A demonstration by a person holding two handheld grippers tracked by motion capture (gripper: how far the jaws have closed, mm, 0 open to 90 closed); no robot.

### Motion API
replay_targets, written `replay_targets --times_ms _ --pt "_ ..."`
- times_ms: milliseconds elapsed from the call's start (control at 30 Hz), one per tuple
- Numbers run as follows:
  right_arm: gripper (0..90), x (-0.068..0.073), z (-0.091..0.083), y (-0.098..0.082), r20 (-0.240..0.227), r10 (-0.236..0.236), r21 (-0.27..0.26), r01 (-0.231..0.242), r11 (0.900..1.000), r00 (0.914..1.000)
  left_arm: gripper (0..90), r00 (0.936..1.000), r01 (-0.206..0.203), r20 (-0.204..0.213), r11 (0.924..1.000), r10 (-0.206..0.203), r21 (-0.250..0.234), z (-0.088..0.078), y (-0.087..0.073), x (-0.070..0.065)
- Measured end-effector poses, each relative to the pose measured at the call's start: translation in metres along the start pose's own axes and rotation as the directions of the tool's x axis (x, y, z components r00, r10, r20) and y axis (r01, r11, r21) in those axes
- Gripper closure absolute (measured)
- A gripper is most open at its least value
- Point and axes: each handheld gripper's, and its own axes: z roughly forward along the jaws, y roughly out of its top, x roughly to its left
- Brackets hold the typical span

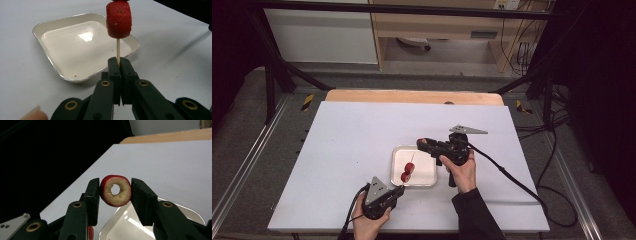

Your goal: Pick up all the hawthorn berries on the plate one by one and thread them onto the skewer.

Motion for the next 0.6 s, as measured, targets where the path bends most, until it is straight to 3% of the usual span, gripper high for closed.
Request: replay_targets --times_ms 233,600 --pt "60.4 0.002 0.003 -0.006 -0.019 0.012 -0.085 -0.014 0.996 0.9997 88.5 0.9996 0.028 -0.001 0.9994 -0.028 -0.019 0.008 0.0 -0.009" --pt "60.5 0.006 0.005 -0.012 -0.035 0.019 -0.151 -0.024 0.988 0.9992 88.5 0.9964 0.083 -0.018 0.9956 -0.083 -0.044 0.015 0.001 -0.014"
